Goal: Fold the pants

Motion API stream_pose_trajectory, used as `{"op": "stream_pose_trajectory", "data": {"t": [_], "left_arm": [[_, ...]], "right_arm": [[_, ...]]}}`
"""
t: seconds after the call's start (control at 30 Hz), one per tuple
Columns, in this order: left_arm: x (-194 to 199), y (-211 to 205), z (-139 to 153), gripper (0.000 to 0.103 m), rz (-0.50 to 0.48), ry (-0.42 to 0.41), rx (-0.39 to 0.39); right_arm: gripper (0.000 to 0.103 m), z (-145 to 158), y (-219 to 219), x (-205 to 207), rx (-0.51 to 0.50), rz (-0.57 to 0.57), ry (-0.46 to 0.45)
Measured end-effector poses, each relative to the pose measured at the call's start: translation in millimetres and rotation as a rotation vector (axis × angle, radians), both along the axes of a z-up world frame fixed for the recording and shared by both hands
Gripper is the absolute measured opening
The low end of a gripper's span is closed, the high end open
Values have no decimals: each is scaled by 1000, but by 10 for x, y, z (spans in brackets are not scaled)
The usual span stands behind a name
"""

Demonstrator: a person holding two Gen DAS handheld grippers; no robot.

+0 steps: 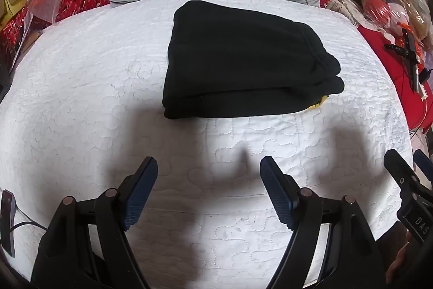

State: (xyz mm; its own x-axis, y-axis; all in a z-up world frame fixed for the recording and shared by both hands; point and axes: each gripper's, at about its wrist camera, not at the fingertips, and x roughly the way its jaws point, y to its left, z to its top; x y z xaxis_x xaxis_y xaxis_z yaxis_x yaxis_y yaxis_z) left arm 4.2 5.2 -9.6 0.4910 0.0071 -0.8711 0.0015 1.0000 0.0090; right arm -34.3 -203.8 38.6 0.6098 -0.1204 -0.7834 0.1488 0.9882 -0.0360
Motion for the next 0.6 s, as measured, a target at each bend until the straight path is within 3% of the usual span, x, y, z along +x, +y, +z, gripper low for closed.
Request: {"op": "stream_pose_trajectory", "data": {"t": [0.23,0.47,0.6], "left_arm": [[249,326,28,78,46,-47,80],[771,1289,75,78,226,-99,162],[1028,1852,5,78,310,-87,205]], "right_arm": [[101,-98,-145,188,22,-27,20],[101,-245,-483,807,-4,-126,42],[101,-367,-616,1165,24,-163,39]]}}
